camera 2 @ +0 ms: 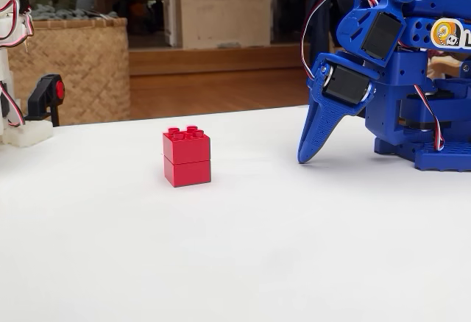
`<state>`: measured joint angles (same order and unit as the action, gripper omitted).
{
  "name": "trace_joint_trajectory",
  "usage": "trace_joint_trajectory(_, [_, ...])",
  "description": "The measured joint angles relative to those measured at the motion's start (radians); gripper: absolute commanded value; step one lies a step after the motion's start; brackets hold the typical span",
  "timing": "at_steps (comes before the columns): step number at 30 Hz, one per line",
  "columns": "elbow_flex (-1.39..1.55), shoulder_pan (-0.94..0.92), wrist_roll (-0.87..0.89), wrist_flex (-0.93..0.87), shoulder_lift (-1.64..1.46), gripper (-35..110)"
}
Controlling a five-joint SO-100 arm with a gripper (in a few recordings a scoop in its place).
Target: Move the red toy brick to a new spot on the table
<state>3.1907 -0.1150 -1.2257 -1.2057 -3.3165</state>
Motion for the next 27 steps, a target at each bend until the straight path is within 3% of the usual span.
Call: trace_joint_trajectory(27, [-0.017, -0.025, -0.029, 0.000, 0.008, 1])
